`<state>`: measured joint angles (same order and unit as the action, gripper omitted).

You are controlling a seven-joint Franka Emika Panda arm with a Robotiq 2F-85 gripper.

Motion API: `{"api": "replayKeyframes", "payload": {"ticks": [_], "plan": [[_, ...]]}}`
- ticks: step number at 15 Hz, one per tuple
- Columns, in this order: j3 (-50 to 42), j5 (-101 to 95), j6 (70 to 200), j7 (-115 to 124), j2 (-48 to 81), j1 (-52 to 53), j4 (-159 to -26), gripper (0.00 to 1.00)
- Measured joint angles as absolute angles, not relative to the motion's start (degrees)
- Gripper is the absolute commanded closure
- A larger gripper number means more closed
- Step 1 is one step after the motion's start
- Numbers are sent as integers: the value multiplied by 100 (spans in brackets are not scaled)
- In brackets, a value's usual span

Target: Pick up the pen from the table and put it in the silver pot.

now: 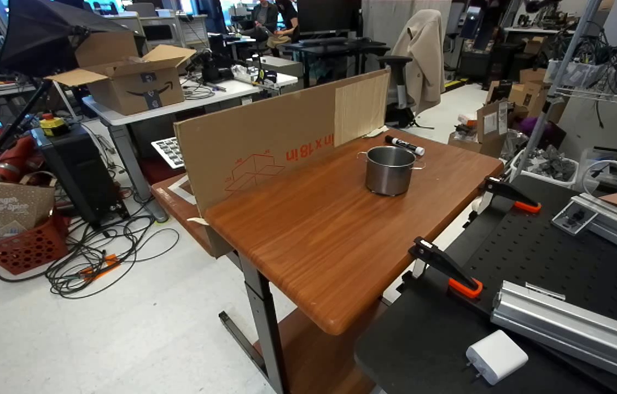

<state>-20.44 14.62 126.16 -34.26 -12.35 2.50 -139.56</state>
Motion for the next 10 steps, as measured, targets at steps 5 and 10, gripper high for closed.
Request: {"api": "replayKeyframes", "payload": {"ticks": [5,10], "plan": [[-1845,1725,12617,-3416,-127,-58,-13221,0],[-1459,1774,12617,-3294,940,-491,-12463,0]]}}
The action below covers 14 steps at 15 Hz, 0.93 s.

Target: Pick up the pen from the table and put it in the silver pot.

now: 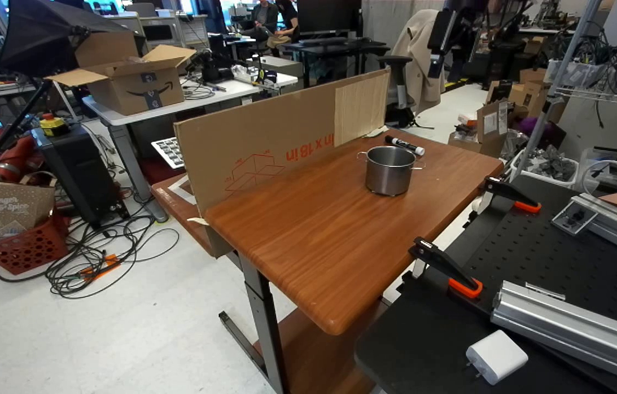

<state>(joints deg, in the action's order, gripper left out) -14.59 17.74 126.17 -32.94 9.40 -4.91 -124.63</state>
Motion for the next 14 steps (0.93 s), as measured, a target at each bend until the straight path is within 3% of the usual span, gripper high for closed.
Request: {"api": "replayKeyframes", "payload": {"ticks": [14], "plan": [[-786,1460,12613,-2007,3172,-1064,-10426,0]]}}
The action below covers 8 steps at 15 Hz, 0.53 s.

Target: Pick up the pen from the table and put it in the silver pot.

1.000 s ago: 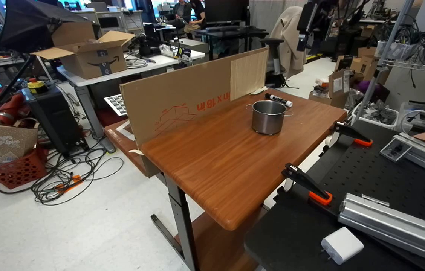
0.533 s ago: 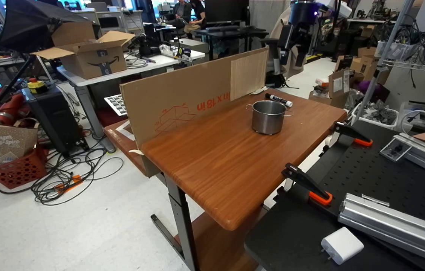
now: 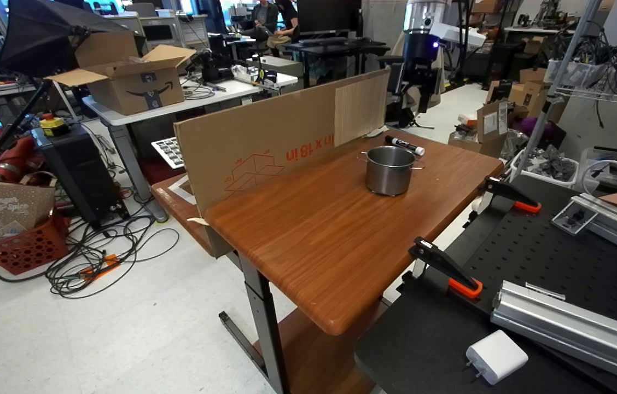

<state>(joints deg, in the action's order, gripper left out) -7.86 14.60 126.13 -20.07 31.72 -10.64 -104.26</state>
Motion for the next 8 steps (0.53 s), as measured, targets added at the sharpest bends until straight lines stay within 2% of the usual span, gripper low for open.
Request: {"api": "replayKeyframes", "payload": {"ticks": [8], "plan": [[-642,938,12606,-1391,3889,-1072,-9870,0]]}}
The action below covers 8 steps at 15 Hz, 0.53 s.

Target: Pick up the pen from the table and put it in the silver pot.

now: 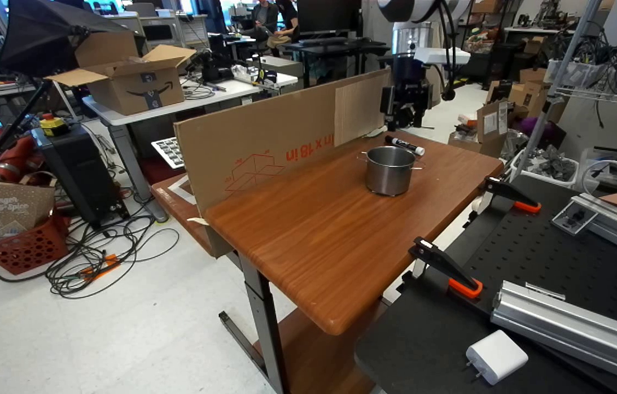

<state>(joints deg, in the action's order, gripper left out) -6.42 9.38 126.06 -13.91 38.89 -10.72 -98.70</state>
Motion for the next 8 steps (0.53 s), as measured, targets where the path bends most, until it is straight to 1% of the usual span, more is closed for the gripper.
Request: {"api": "replayKeyframes", "payload": {"ticks": [5,6,7,8], "plan": [[-622,716,12593,-1061,4253,-1043,-9543,0],[-621,695,12589,-1030,4323,-1043,-9478,25],[-621,677,12582,-1009,4390,-1043,-9416,26],[-621,657,12581,-996,4446,-1043,-9365,34]]}}
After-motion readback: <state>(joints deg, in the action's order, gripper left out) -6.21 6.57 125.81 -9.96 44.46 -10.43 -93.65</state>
